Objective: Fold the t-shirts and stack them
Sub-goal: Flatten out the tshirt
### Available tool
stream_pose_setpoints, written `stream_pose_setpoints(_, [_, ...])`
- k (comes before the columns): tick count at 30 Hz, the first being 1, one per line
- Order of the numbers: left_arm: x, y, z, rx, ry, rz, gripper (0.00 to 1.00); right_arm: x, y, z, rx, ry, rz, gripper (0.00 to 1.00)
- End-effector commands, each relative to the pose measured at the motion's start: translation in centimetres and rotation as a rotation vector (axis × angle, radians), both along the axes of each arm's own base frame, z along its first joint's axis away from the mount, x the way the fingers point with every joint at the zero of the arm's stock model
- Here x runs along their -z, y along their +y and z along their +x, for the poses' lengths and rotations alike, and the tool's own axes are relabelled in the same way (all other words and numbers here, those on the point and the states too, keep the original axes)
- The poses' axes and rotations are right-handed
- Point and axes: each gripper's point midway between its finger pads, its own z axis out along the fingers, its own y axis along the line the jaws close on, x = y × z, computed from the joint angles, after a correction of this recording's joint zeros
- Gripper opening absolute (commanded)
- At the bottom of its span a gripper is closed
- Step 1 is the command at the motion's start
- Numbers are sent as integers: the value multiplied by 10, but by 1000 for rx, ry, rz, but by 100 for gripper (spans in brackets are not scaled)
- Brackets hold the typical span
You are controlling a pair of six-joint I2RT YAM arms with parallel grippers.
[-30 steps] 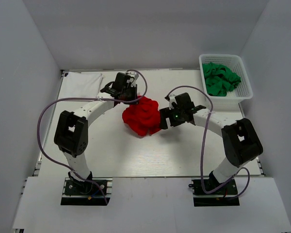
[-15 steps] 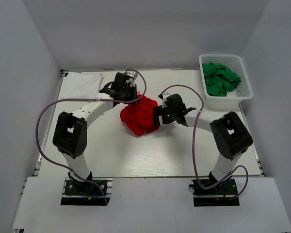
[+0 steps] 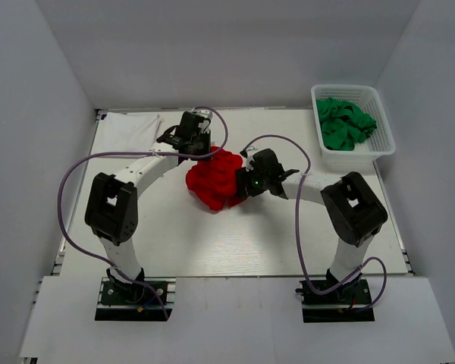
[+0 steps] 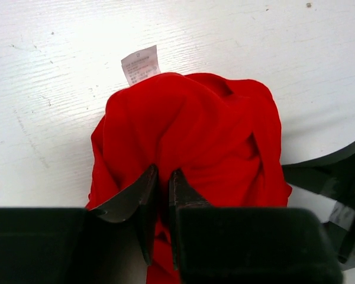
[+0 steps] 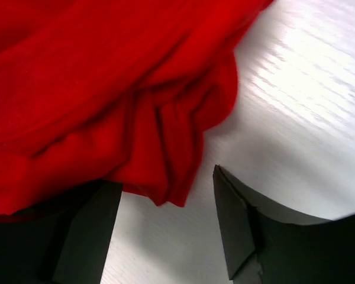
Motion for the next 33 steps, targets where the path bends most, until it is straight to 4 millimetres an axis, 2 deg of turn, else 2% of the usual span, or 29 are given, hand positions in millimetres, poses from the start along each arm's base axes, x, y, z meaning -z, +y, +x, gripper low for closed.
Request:
stream_pose_setpoints(1, [-33,-2,10,-15,-76,-33,22,-17,27,11,-36,-51,51,64])
stream_pose_setpoints(4, [-35,-7,9,4,-76,-53,16,-8,36,11,-52,-32,49,23])
stream_pose_setpoints(5, [-40,-8,8,11,-83,-63,15,-10,40,14,-53,-39,48,0])
stream_pose_setpoints(6, [-40,-8,8,11,-83,-63,15,-10,37,18,-8,-37,29,0])
stream_pose_setpoints(7, [-40,-6,9,2,-87,-56,10,-15,34,23,26,-49,33,0])
stream_pose_setpoints(8, [-48,-2,8,-8,-102,-53,7,-15,21,31,99,-84,-8,0])
stream_pose_setpoints(9, [-57,1,11,-20,-130,-40,6,-37,15,40,162,-131,20,0])
stream_pose_setpoints(10, [-63,7,13,-32,-142,-45,5,-35,4,39,199,-142,-5,0])
stream_pose_setpoints(11, [-81,13,14,-39,-181,-55,5,-59,-18,52,304,-226,-36,0])
stream_pose_setpoints(14, [-116,23,18,-71,-288,-56,5,-77,-49,61,409,-307,-109,0])
stream_pose_setpoints(16, [-150,29,16,-89,-379,-73,5,-102,-78,70,507,-372,-145,0])
stream_pose_setpoints(18, [-161,40,16,-121,-419,-38,5,-127,-105,79,604,-428,-161,0])
stream_pose_setpoints(21, [-181,54,13,-175,-463,-25,5,-164,-137,83,703,-490,-173,0])
stream_pose_setpoints(22, [-185,57,12,-191,-474,-21,5,-184,-149,83,738,-522,-147,0])
stream_pose_setpoints(24, [-186,67,6,-216,-486,4,5,-204,-168,85,789,-568,-160,0])
stream_pose_setpoints(25, [-194,69,6,-227,-507,-2,5,-226,-176,80,804,-611,-140,0])
stream_pose_setpoints(26, [-196,74,2,-236,-518,11,5,-237,-181,80,811,-635,-140,0])
stream_pose_setpoints(27, [-203,76,1,-246,-537,4,5,-258,-192,75,844,-677,-119,0])
stream_pose_setpoints(29, [-209,79,-1,-257,-550,3,5,-284,-203,72,865,-731,-111,0])
stream_pose_setpoints(33, [-236,80,-13,-268,-603,-41,5,-335,-219,53,876,-832,-69,0])
